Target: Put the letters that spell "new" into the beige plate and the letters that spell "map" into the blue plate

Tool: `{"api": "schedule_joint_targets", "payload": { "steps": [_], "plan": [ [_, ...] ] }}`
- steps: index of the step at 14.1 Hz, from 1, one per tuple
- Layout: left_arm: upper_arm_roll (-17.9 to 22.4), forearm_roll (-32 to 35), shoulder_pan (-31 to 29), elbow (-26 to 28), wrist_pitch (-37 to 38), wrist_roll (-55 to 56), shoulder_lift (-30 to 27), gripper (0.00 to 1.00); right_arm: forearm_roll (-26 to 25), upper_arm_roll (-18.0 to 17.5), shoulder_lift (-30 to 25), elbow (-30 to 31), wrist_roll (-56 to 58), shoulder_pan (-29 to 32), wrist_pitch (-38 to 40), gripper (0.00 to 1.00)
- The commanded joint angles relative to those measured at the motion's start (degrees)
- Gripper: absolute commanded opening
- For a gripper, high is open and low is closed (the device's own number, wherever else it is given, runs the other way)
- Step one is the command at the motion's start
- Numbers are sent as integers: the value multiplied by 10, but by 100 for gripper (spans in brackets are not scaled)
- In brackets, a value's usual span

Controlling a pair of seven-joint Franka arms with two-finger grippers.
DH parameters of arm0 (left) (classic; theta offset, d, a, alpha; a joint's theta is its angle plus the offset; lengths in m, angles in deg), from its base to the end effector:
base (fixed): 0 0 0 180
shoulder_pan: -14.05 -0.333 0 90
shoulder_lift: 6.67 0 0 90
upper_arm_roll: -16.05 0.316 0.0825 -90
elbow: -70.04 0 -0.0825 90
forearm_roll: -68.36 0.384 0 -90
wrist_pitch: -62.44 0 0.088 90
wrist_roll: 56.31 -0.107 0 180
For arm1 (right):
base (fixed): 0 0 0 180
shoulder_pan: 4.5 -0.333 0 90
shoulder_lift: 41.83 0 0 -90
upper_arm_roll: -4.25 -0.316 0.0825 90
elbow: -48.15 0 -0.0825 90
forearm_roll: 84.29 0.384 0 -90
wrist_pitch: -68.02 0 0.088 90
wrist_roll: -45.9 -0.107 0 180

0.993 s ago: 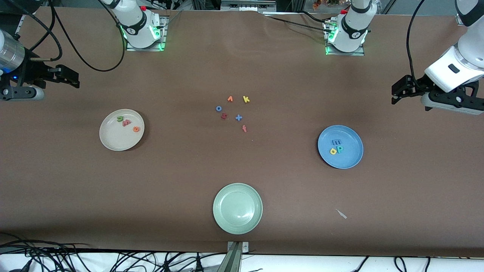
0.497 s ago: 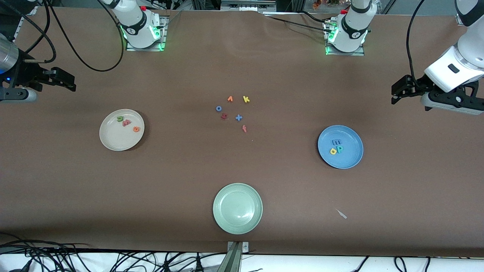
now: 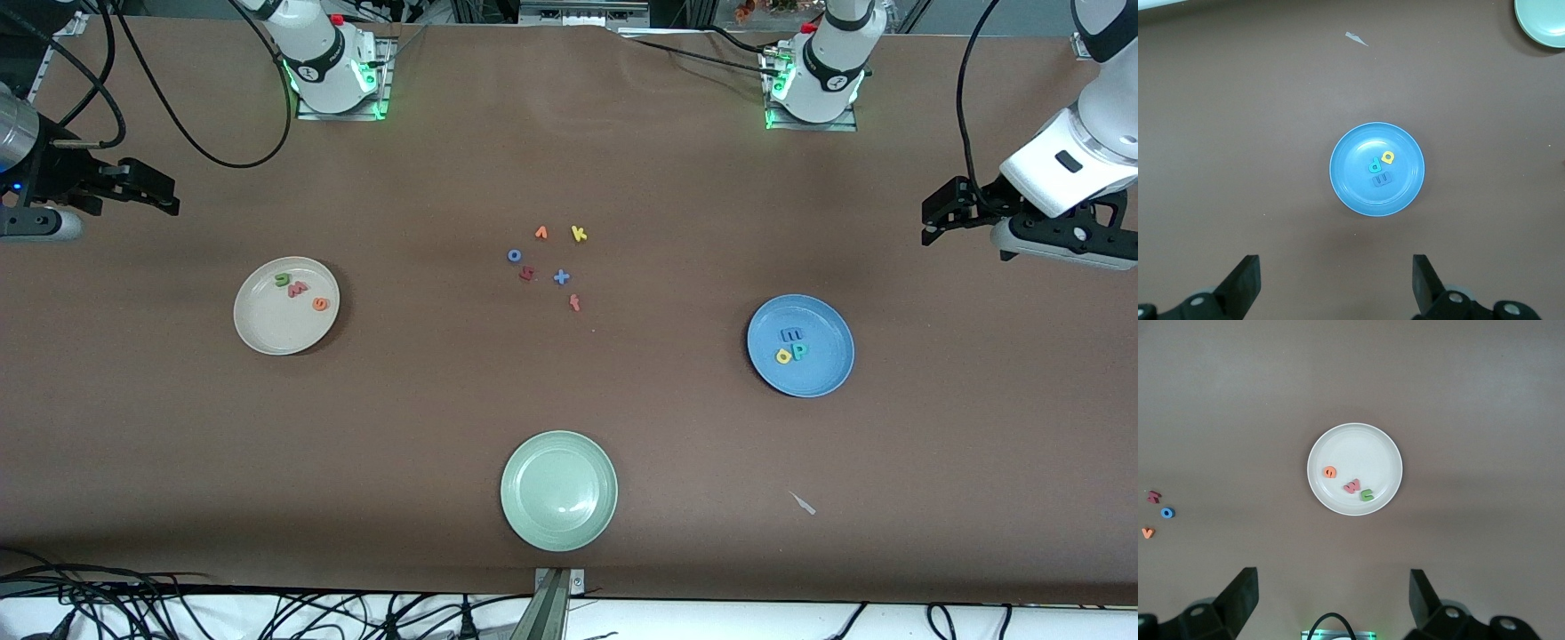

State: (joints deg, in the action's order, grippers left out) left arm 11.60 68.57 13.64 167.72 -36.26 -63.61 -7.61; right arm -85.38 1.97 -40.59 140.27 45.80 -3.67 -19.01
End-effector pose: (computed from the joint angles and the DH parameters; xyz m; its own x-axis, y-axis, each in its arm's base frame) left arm 0.5586 -0.0394 0.5832 0.9798 -0.1972 0.0332 -0.1970 -0.9804 -0.0092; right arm 0.5530 0.0117 0.5910 0.9937 0.0225 -0.1102 0.0247 -0.9995 0.0183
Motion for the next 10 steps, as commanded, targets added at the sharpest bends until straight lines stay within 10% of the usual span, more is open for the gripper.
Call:
{"api": "schedule_joint_targets", "payload": {
  "steps": [1,10],
  "plan": [
    [0,13,1,-18,15,1,8,100,9,-10,2,-2,-4,10,-2,100],
    [1,15,4,-18,14,1,8,100,10,-10,6,-2,-4,7,-2,100]
  ]
}}
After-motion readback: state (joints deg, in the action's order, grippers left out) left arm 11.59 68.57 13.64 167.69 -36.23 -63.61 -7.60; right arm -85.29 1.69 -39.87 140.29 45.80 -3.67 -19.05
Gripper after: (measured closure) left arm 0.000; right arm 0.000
